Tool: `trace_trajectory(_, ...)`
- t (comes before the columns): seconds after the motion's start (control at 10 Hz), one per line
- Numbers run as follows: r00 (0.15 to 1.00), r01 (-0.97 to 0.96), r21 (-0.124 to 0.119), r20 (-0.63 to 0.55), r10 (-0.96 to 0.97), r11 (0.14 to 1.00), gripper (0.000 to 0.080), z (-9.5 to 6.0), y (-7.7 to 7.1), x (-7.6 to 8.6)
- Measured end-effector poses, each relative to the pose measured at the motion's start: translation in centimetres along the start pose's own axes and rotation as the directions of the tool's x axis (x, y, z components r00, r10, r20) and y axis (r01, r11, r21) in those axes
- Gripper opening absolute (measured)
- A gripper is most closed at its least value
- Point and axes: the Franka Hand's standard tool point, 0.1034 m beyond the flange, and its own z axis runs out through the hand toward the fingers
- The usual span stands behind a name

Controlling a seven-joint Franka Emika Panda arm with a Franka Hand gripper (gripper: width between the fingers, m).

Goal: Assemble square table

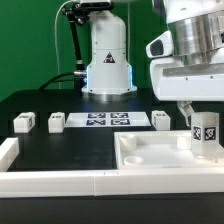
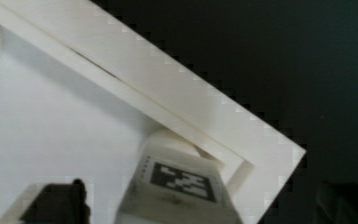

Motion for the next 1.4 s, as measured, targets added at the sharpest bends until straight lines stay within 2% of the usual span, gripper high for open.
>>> trace_trajectory(0.4, 0.967, 0.256, -0.001, -0.001, -0.256, 0.967, 0.065, 0.0, 0.0, 0.1)
trace_trajectory(0.5, 0.935, 0.353, -0.01, -0.003, -0.353, 0.935, 0.065, 0.0, 0.0, 0.0)
trace_trajectory(0.6, 0.869, 0.494, -0.05, -0.014, -0.495, 0.868, 0.065, -0.2, -0.2, -0.2)
trace_trajectory(0.7, 0.803, 0.594, -0.064, -0.017, -0.596, 0.802, 0.065, -0.5, -0.3, -0.2)
trace_trajectory(1.0, 0.62, 0.781, -0.086, -0.017, -0.785, 0.619, 0.065, -0.7, -0.4, -0.5)
trace_trajectory(1.2, 0.468, 0.879, -0.096, -0.011, -0.884, 0.467, 0.065, -0.3, 0.1, -0.4)
trace_trajectory(1.4, 0.335, 0.938, -0.101, 0.0, -0.942, 0.333, 0.064, 0.0, 0.8, 0.4)
